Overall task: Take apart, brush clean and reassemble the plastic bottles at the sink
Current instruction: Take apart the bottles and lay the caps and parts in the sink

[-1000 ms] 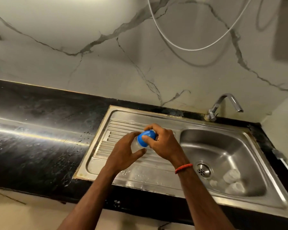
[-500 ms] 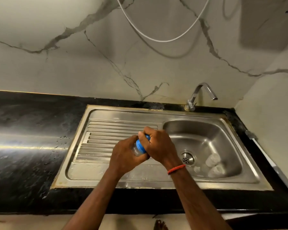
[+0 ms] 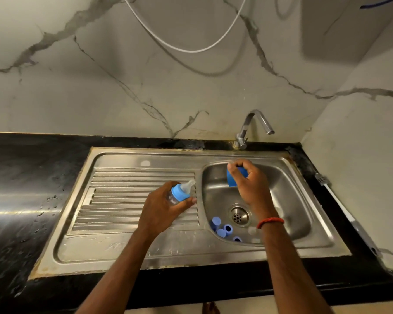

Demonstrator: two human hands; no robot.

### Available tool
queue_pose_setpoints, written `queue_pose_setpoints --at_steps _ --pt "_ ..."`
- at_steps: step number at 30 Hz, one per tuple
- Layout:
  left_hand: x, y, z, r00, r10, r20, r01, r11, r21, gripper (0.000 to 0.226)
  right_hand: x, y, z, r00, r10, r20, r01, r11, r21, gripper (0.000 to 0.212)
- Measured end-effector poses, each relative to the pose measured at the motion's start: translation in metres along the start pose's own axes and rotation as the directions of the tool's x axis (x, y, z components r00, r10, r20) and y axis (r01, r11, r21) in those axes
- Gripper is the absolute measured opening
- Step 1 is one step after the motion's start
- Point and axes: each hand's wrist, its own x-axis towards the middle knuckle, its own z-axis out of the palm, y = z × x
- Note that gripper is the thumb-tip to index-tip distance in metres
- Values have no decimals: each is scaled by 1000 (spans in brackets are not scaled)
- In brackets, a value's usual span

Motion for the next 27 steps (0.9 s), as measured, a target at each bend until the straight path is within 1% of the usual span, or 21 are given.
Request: queue_pose_setpoints --at_steps 3,7,9,12,16,18,21,27 --pt "11 2 14 1000 2 24 -2 1000 6 64 8 29 -8 993 114 44 -113 994 -11 22" --pt "27 6 37 998 -27 55 24 999 43 59 17 67 -9 964 172 203 -171 985 -25 23" --pt "36 7 50 997 -51 60 47 997 66 54 24 84 -9 948 175 267 -176 984 -21 23" --pt "44 6 65 995 -75 73 69 995 77 50 36 110 -6 927 186 325 -187 982 -28 22" --pt "52 5 83 989 -123 85 113 987 114 48 54 150 0 886 249 392 -216 968 -126 39" --pt "55 3 90 984 -151 91 138 982 132 48 60 168 4 866 270 421 -216 961 -173 44" --pt "59 -1 99 975 -200 93 183 969 168 47 68 196 16 834 297 465 -206 950 -236 45" --pt "71 -7 107 968 -246 52 229 948 222 50 77 239 59 798 289 529 -152 945 -289 41"
